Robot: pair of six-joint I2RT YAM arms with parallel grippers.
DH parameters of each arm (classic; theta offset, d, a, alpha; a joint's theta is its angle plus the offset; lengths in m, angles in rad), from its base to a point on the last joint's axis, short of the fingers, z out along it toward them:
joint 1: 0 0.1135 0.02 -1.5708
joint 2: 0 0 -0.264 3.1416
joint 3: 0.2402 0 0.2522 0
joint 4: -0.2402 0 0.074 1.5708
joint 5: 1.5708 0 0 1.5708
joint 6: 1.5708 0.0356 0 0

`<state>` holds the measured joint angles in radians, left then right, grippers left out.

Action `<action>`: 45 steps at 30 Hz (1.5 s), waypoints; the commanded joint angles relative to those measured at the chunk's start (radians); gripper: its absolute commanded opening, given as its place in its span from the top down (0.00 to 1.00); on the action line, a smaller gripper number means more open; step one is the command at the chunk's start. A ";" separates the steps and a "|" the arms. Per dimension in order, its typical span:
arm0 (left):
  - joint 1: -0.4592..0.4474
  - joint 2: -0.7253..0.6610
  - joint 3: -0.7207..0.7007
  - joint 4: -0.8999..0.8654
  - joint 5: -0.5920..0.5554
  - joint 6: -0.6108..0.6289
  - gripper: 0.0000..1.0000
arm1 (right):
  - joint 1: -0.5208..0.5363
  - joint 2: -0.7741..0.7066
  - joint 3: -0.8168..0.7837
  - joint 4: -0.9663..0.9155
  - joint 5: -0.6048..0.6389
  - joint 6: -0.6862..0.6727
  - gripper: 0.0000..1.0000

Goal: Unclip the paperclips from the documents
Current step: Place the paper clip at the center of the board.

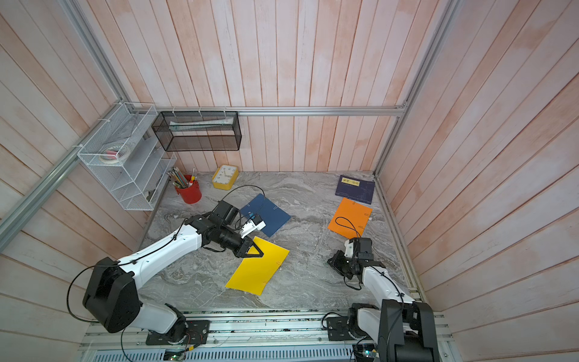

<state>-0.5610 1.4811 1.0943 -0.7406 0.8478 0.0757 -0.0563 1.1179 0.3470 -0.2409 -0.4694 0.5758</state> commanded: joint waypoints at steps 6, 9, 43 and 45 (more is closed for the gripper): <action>0.004 -0.016 0.013 0.019 -0.021 -0.001 1.00 | -0.005 -0.026 0.027 -0.070 0.110 0.023 0.69; 0.005 -0.018 0.014 0.028 -0.022 -0.006 1.00 | -0.003 -0.037 0.039 -0.066 0.088 0.009 0.66; 0.033 -0.097 0.016 0.258 0.140 -0.098 1.00 | 0.358 -0.184 0.039 0.684 -0.492 -0.155 0.21; 0.034 -0.090 0.027 0.264 0.161 -0.106 1.00 | 0.360 -0.156 0.046 0.723 -0.519 -0.155 0.20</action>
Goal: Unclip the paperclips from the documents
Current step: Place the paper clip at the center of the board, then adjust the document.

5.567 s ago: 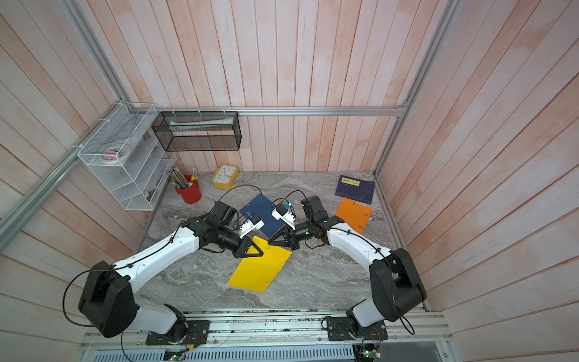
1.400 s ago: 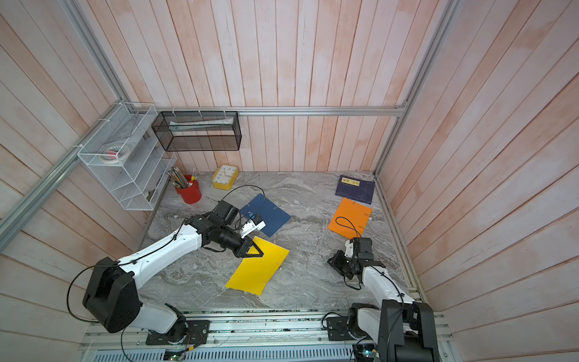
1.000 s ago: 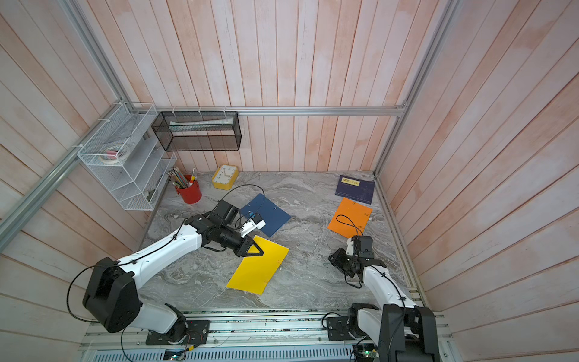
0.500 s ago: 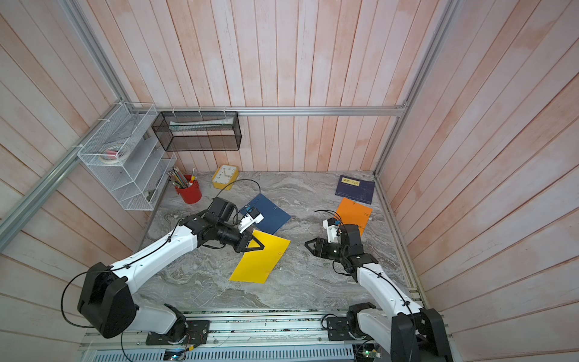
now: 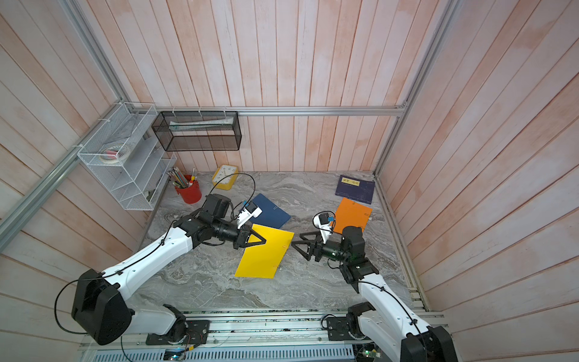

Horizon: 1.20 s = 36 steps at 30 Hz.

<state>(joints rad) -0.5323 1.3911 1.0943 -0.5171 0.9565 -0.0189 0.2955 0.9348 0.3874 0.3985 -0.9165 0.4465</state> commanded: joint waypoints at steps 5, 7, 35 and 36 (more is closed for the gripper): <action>0.006 0.014 0.045 0.036 0.081 -0.009 1.00 | 0.027 0.130 0.047 0.171 -0.118 -0.025 0.20; 0.005 0.019 0.051 0.028 0.086 -0.005 1.00 | 0.034 0.168 0.065 0.213 -0.147 -0.012 0.20; 0.005 0.052 0.053 0.038 0.085 0.000 1.00 | 0.051 0.251 0.120 0.309 -0.279 0.060 1.00; 0.005 0.053 0.053 0.037 0.083 0.000 1.00 | 0.051 0.251 0.124 0.301 -0.280 0.055 1.00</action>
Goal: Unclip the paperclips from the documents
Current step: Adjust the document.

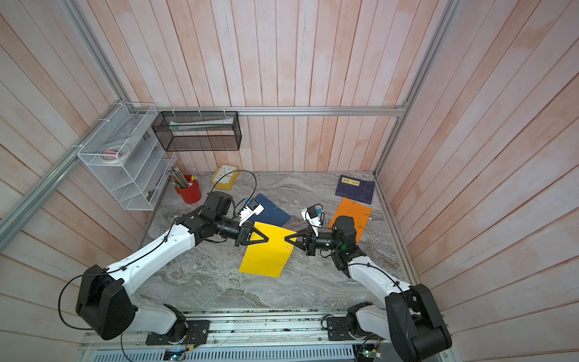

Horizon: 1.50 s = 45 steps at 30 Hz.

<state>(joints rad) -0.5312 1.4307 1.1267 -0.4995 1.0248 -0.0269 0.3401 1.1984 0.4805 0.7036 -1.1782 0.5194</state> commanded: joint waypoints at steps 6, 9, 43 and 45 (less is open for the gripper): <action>0.004 0.025 0.031 0.005 -0.005 0.010 0.94 | 0.007 -0.007 0.068 -0.086 -0.023 -0.063 1.00; 0.004 0.031 0.038 -0.001 -0.004 0.008 0.83 | 0.005 -0.001 0.101 -0.157 -0.032 -0.106 1.00; 0.025 0.001 0.007 0.119 0.033 -0.072 1.00 | -0.028 -0.028 0.117 -0.296 -0.036 -0.173 0.50; 0.025 0.002 0.008 0.122 0.040 -0.071 1.00 | -0.028 -0.018 0.113 -0.299 -0.026 -0.186 0.47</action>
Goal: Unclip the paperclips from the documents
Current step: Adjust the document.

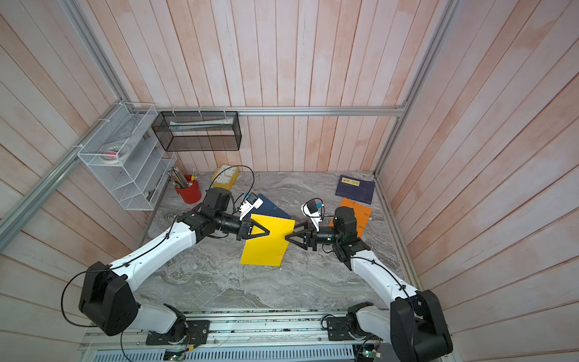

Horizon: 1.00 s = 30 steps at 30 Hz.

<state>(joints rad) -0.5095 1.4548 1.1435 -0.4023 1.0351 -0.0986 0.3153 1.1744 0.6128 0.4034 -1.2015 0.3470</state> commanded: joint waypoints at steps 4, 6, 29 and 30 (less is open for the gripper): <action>0.003 -0.024 -0.008 0.022 0.040 0.000 1.00 | -0.002 0.030 -0.030 0.062 0.000 0.005 0.43; 0.003 -0.026 -0.008 0.020 0.041 0.000 1.00 | 0.002 0.045 -0.029 0.088 -0.004 0.017 0.42; 0.006 -0.029 -0.018 0.001 0.022 0.016 1.00 | 0.009 0.011 -0.074 0.169 -0.059 0.086 0.86; 0.008 -0.029 -0.019 0.002 0.022 0.016 1.00 | 0.009 0.013 -0.074 0.169 -0.062 0.088 0.87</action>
<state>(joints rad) -0.5087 1.4506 1.1431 -0.4034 1.0542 -0.0978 0.3248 1.1984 0.5510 0.5533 -1.2442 0.4271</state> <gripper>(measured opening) 0.050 0.139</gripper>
